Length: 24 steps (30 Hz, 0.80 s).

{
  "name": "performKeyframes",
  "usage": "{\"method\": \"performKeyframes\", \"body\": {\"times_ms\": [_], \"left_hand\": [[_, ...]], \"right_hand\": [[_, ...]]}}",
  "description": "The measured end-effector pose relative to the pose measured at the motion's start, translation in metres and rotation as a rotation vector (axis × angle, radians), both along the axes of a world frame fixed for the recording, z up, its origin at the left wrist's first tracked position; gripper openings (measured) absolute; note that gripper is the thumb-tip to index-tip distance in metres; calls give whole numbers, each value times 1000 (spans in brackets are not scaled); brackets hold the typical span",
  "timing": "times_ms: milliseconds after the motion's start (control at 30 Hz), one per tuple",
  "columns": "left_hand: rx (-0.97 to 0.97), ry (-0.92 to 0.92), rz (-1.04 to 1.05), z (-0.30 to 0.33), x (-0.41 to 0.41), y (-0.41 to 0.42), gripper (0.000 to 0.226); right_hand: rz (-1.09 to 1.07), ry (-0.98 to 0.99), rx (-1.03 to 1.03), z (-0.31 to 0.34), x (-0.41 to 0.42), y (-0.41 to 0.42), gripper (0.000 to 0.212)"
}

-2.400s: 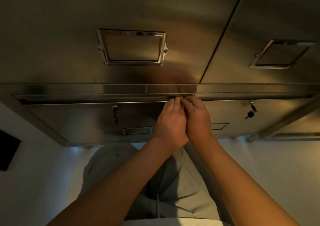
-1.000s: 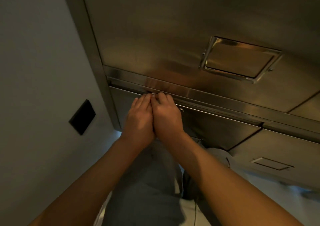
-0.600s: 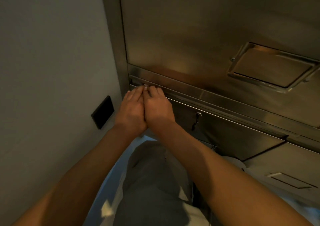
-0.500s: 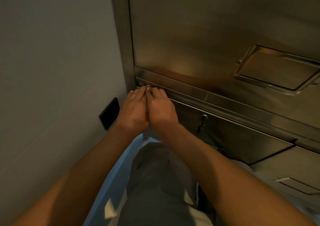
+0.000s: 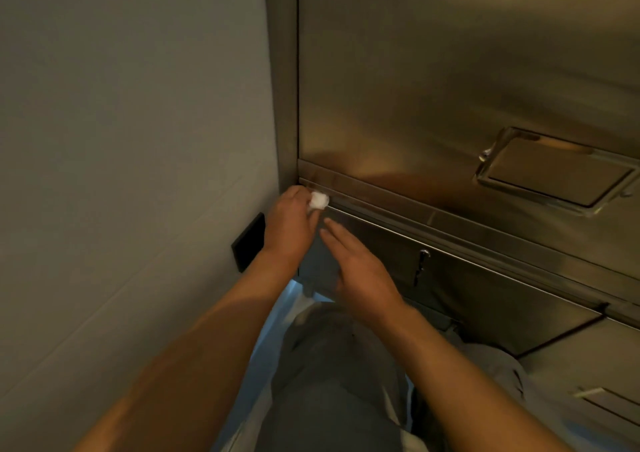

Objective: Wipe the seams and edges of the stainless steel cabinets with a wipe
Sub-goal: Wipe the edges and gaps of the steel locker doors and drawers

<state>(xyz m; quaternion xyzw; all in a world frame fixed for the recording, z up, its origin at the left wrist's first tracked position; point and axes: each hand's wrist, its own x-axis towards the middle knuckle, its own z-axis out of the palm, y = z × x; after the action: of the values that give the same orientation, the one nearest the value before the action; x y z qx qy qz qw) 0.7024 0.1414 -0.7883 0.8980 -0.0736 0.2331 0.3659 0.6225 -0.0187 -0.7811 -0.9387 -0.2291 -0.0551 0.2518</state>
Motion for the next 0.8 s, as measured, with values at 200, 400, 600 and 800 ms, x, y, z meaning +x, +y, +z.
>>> {"method": "performKeyframes", "body": {"times_ms": [200, 400, 600, 800], "left_hand": [[-372, -39, 164, 1, -6, -21, 12], [-632, -2, 258, 9, -15, -28, 10], [-652, -22, 303, 3, -15, -20, 16], [-704, 25, 254, 14, -11, -37, 16]], "right_hand": [[-109, 64, 112, -7, -43, -16, 70], [-140, 77, 174, -6, -54, -25, 58], [-172, 51, 201, -8, -57, -34, 53], [-225, -100, 15, 9, -41, -60, 57]]}}
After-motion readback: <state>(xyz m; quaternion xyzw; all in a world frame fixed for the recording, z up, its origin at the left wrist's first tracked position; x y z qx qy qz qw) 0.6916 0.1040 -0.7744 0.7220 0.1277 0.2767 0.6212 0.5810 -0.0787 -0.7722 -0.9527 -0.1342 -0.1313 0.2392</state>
